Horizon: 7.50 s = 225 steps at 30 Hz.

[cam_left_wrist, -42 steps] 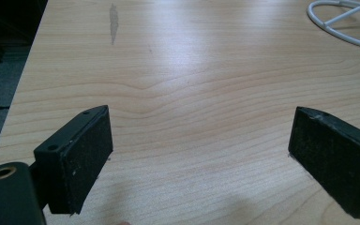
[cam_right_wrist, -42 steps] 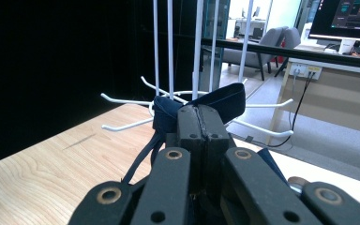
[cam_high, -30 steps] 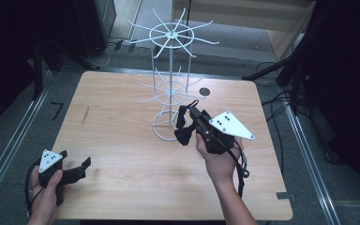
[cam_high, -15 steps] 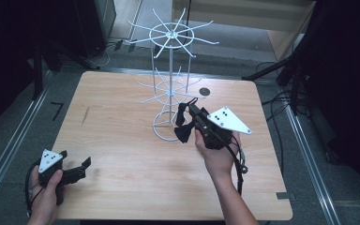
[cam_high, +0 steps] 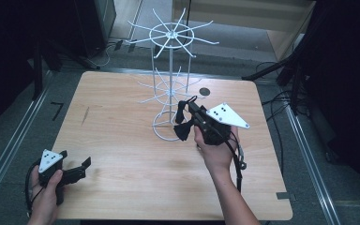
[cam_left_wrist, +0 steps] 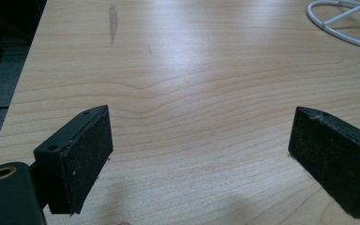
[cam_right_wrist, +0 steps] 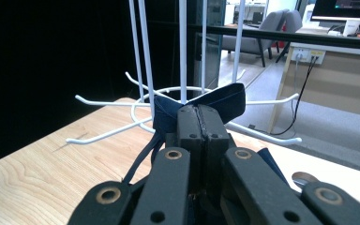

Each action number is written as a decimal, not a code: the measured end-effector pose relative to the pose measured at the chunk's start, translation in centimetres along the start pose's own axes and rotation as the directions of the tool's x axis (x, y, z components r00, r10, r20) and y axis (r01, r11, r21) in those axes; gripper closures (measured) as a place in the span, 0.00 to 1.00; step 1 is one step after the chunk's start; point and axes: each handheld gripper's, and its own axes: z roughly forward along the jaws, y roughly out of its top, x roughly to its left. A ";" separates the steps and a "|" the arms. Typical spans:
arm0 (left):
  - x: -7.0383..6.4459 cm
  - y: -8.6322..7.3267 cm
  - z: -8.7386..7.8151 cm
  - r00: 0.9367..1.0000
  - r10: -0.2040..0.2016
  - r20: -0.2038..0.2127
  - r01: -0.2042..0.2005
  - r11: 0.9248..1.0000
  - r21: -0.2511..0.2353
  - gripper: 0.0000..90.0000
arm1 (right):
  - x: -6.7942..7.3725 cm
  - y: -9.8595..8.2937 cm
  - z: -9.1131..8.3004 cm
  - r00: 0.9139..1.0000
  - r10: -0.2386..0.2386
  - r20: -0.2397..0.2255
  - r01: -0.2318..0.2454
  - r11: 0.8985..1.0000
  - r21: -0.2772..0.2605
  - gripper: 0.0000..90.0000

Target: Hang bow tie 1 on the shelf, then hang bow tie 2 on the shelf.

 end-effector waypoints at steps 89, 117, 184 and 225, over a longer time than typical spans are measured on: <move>-0.3 0.2 0.4 1.000 0.012 0.017 -0.012 1.000 0.000 0.08 | -3.8 -6.2 -0.4 0.993 0.114 -0.039 -0.109 0.986 0.126 0.21; -0.3 0.2 0.3 1.000 0.012 0.023 -0.012 1.000 0.006 0.08 | -7.0 -8.5 -4.0 0.992 0.116 0.043 -0.121 0.983 0.140 0.23; -0.4 0.3 0.5 0.999 0.018 0.027 -0.018 1.000 0.003 0.08 | -10.0 -15.5 -0.8 0.984 0.089 0.152 -0.155 0.849 0.504 0.75; -0.6 0.3 0.6 0.999 0.029 0.031 -0.029 1.000 0.007 0.08 | -9.6 -15.4 -0.5 0.993 0.024 0.117 -0.083 0.843 0.531 1.00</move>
